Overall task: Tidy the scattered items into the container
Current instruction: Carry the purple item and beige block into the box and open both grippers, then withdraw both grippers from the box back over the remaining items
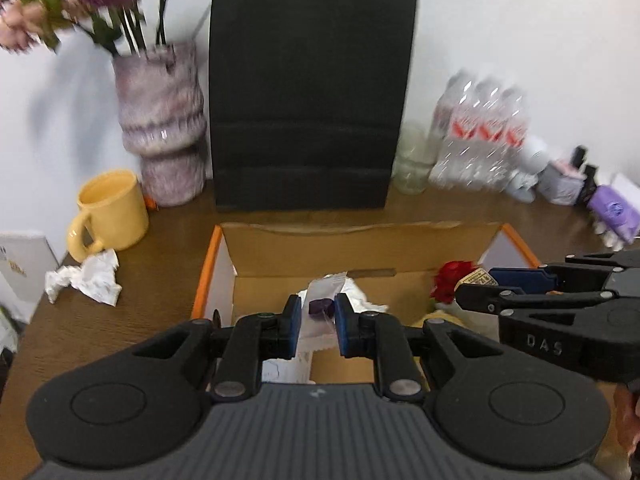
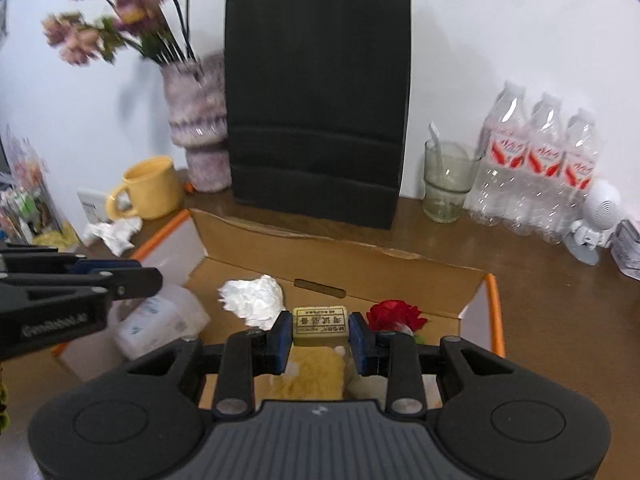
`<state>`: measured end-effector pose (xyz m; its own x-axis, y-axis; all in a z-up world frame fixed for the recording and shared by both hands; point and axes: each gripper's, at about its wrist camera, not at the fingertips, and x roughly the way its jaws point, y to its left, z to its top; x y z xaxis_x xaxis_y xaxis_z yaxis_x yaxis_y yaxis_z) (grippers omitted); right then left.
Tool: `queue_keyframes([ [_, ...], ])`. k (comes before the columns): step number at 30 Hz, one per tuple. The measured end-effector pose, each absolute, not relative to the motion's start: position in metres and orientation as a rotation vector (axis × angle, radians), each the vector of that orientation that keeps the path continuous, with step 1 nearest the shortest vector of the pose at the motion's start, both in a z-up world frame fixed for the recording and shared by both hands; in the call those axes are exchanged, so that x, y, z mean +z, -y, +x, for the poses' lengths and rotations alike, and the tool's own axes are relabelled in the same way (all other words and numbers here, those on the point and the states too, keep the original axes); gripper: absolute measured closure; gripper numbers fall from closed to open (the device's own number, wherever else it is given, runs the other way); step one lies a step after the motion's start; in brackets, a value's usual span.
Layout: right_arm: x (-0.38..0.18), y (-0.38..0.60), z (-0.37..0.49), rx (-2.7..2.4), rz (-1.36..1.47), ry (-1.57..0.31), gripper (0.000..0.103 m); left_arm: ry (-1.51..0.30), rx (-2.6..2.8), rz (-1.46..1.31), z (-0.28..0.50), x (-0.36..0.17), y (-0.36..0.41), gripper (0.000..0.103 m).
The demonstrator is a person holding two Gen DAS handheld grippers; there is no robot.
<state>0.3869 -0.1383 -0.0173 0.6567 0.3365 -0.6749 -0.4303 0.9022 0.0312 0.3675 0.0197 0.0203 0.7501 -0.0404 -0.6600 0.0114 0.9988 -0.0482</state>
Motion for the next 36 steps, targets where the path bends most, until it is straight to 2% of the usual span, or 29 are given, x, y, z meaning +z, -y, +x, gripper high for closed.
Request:
queue_keyframes([
  [8,-0.053,0.118,0.432,0.414,-0.151,-0.840,0.074,-0.839,0.060,0.001,0.427,-0.014,-0.027,0.084],
  [18,-0.067,0.112,0.446,0.412,-0.157,-0.906,0.074,-0.876,0.070,0.021,0.441,-0.022,-0.030,0.083],
  [20,-0.063,0.113,0.444,0.413,-0.153,-0.905,0.072,-0.874,0.069,0.014,0.439,-0.021,-0.030,0.076],
  [21,-0.061,0.114,0.441,0.419,-0.147,-0.904,0.062,-0.868,0.064,0.008,0.437,-0.019,-0.031,0.067],
  [22,-0.058,0.116,0.439,0.424,-0.140,-0.899,0.046,-0.858,0.062,0.003,0.434,-0.017,-0.032,0.058],
  [23,-0.055,0.117,0.435,0.428,-0.136,-0.890,0.037,-0.842,0.054,-0.001,0.429,-0.014,-0.033,0.055],
  [24,-0.050,0.118,0.429,0.433,-0.140,-0.870,0.025,-0.824,0.041,-0.005,0.423,-0.009,-0.033,0.047],
  [25,-0.045,0.119,0.424,0.439,-0.147,-0.850,0.021,-0.803,0.029,-0.008,0.415,-0.004,-0.035,0.037],
  [27,-0.033,0.123,0.407,0.453,-0.155,-0.809,0.017,-0.751,0.013,-0.011,0.396,0.008,-0.037,0.024],
  [28,-0.027,0.126,0.398,0.466,-0.153,-0.789,0.012,-0.724,0.003,-0.013,0.386,0.014,-0.039,0.016],
  [29,-0.021,0.130,0.387,0.478,-0.153,-0.767,0.008,-0.695,-0.006,-0.017,0.374,0.020,-0.040,0.011],
  [30,-0.016,0.134,0.375,0.488,-0.154,-0.743,0.000,-0.659,-0.016,-0.024,0.360,0.025,-0.043,0.001],
  [36,0.001,0.163,0.292,0.521,-0.177,-0.597,0.000,-0.478,-0.047,-0.033,0.266,0.032,-0.051,0.000],
])
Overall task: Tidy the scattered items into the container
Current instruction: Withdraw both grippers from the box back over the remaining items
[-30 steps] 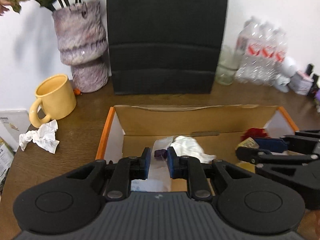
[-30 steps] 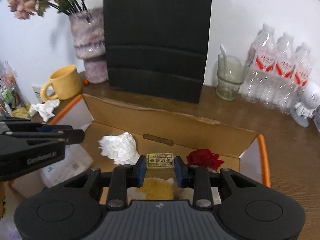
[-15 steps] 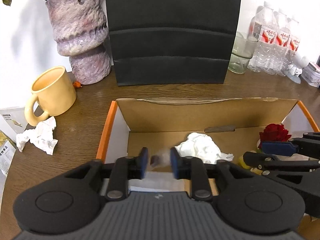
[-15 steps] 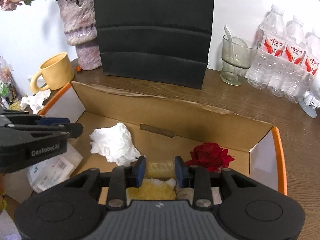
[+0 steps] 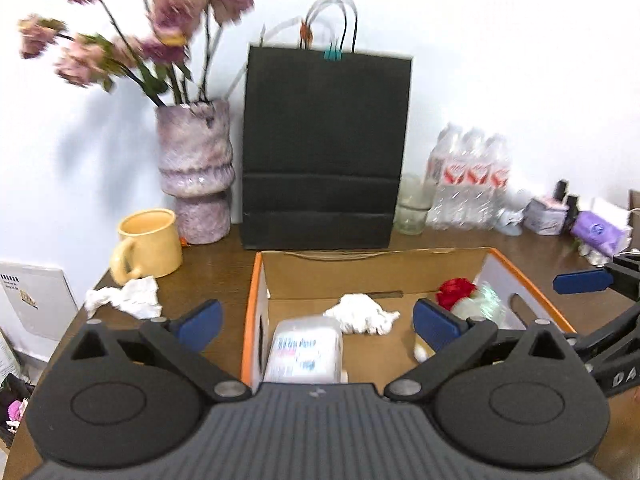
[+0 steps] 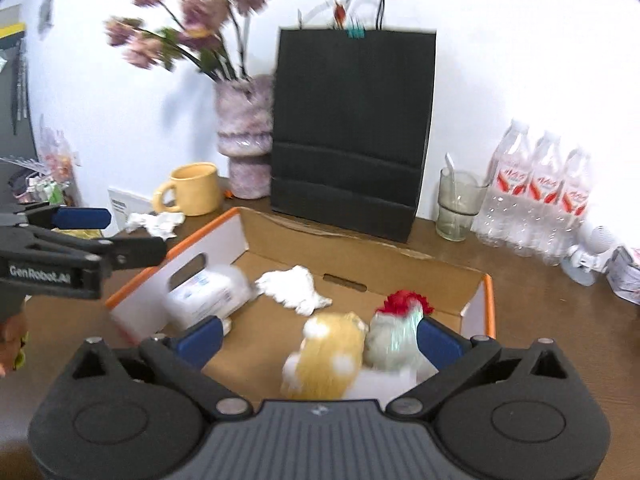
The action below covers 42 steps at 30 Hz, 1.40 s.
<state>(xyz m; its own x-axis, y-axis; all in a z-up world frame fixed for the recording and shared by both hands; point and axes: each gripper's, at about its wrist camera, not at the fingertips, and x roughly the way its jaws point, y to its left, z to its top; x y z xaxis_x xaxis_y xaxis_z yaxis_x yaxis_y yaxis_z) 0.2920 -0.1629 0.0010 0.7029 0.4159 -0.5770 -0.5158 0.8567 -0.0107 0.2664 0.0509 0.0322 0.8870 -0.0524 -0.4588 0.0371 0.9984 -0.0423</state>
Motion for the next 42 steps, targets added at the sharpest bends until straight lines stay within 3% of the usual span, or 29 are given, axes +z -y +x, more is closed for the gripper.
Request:
queue_keyframes([
  [7,-0.020,0.188,0.210,0.532,-0.136,-0.566,0.000,-0.444,-0.037,-0.106,0.183,0.004,-0.061,0.000],
  [17,-0.066,0.195,0.139,0.483,-0.079,-0.577,0.000,-0.501,-0.029,-0.133,0.124,-0.037,-0.049,0.000],
  [42,-0.082,0.184,0.141,0.484,-0.100,-0.644,0.000,-0.574,0.004,-0.014,0.130,-0.054,-0.038,0.000],
])
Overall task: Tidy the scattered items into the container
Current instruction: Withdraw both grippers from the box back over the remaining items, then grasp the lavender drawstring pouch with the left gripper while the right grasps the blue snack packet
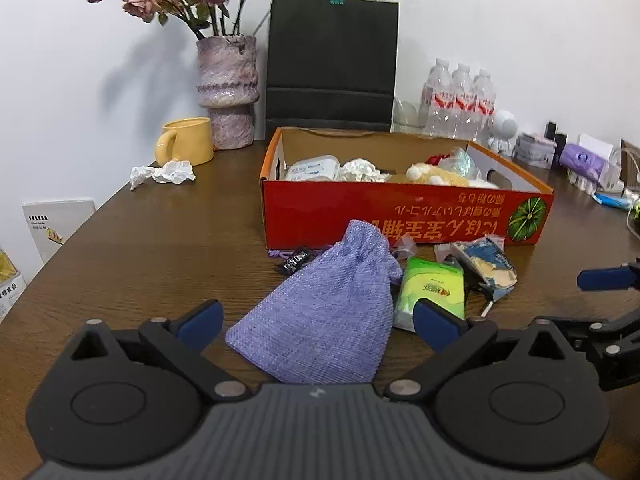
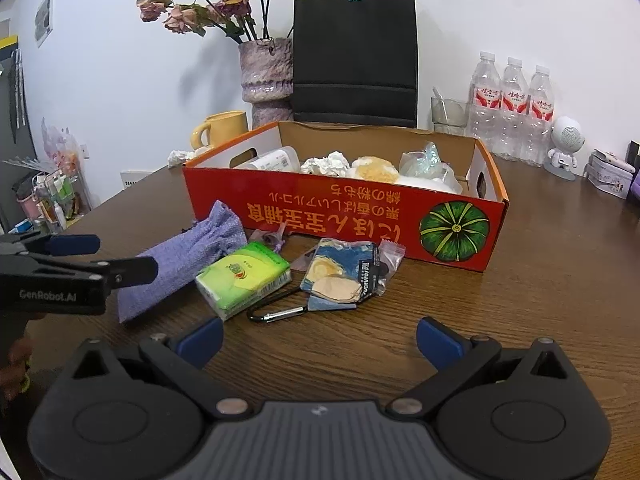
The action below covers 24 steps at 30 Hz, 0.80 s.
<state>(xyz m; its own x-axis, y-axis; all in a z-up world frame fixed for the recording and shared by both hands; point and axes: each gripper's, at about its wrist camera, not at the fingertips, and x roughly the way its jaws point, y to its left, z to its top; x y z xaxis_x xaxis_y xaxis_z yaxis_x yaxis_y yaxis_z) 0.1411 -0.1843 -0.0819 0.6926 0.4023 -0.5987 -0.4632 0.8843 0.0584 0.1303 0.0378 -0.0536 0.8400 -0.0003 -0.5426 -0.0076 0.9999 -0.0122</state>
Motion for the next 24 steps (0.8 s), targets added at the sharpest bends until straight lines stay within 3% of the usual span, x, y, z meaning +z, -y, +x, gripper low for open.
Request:
queue_keyframes([
  [15,-0.072,0.182,0.176,0.464,-0.112,-0.614,0.000,-0.683,-0.036,0.022,0.186,-0.066,-0.042,0.002],
  [20,-0.075,0.172,0.192,0.456,-0.127,-0.623,0.005,-0.726,-0.030,0.034,0.197,-0.073,-0.040,0.022],
  [24,-0.081,0.163,0.206,0.457,-0.142,-0.658,0.017,-0.712,-0.043,0.018,0.196,-0.070,-0.044,0.056],
])
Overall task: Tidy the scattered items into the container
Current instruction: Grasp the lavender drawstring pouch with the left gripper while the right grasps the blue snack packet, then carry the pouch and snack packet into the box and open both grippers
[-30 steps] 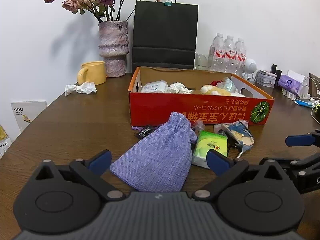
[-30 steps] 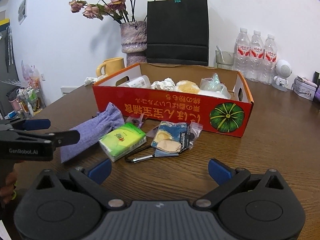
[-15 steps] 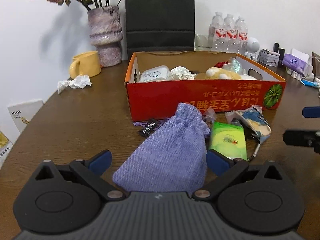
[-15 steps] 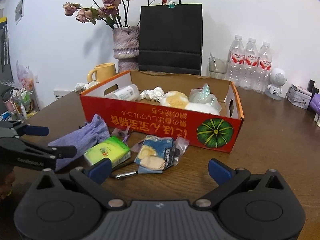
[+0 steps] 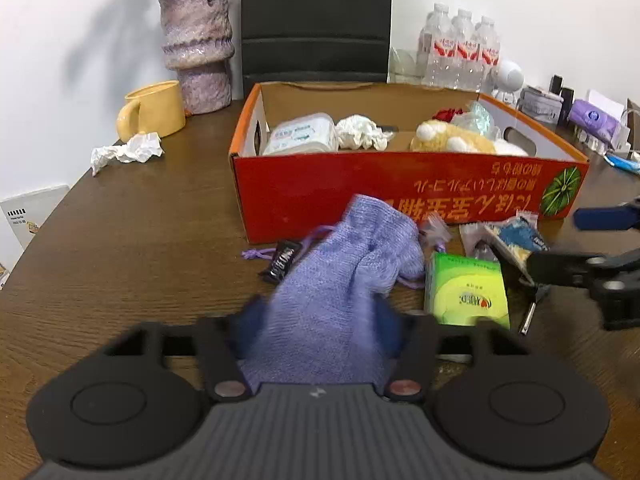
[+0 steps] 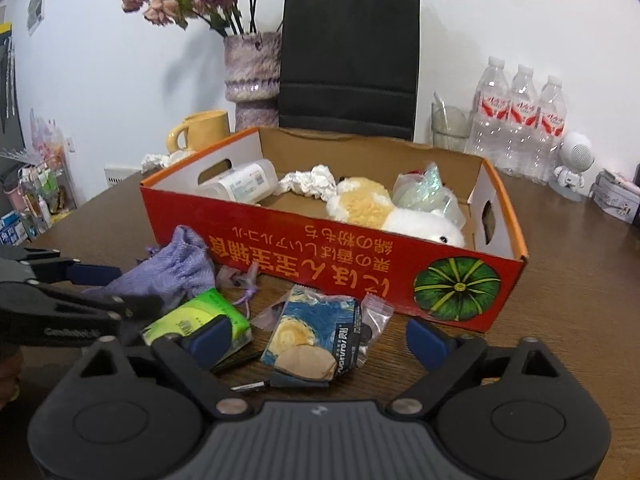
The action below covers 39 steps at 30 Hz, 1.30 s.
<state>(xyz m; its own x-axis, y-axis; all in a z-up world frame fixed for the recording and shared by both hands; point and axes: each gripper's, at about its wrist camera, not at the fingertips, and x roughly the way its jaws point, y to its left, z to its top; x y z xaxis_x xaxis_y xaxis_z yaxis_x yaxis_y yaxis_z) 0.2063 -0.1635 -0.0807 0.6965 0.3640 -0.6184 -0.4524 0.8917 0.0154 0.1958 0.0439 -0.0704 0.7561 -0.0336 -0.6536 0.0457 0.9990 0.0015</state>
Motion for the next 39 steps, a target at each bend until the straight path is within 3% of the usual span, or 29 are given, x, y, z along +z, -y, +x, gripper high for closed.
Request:
queue_keyframes([
  [1,-0.083,0.161,0.210,0.458,-0.145,-0.667,0.022,-0.707,-0.047,0.010,0.195,-0.070,-0.045,0.066],
  [3,-0.087,0.157,0.215,0.455,-0.151,-0.685,0.027,-0.691,-0.040,0.005,0.193,-0.068,-0.046,0.077],
  [6,-0.093,0.153,0.223,0.443,-0.155,-0.709,0.034,-0.673,-0.029,-0.024,0.191,-0.064,-0.050,0.087],
  [14,-0.097,0.149,0.225,0.439,-0.179,-0.732,0.052,-0.659,-0.028,-0.063,0.188,-0.061,-0.056,0.090],
  [16,-0.097,0.150,0.224,0.449,-0.175,-0.739,0.069,-0.656,-0.029,-0.068,0.186,-0.061,-0.056,0.090],
  [18,-0.097,0.151,0.222,0.458,-0.172,-0.743,0.080,-0.656,-0.028,-0.068,0.185,-0.061,-0.056,0.090],
  [24,-0.091,0.158,0.213,0.473,-0.151,-0.719,0.089,-0.646,-0.024,-0.075,0.181,-0.060,-0.057,0.091],
  [27,-0.088,0.162,0.210,0.475,-0.143,-0.707,0.092,-0.629,-0.021,-0.078,0.178,-0.057,-0.058,0.086],
  [31,-0.086,0.167,0.208,0.473,-0.129,-0.697,0.093,-0.638,-0.005,-0.062,0.180,-0.058,-0.059,0.061],
  [35,-0.084,0.171,0.206,0.468,-0.112,-0.693,0.093,-0.691,-0.010,-0.037,0.189,-0.067,-0.056,0.056],
  [37,-0.083,0.172,0.205,0.467,-0.105,-0.689,0.093,-0.705,0.000,-0.005,0.192,-0.072,-0.052,0.082],
  [39,-0.080,0.175,0.203,0.468,-0.097,-0.682,0.093,-0.687,0.008,0.002,0.189,-0.070,-0.051,0.095],
])
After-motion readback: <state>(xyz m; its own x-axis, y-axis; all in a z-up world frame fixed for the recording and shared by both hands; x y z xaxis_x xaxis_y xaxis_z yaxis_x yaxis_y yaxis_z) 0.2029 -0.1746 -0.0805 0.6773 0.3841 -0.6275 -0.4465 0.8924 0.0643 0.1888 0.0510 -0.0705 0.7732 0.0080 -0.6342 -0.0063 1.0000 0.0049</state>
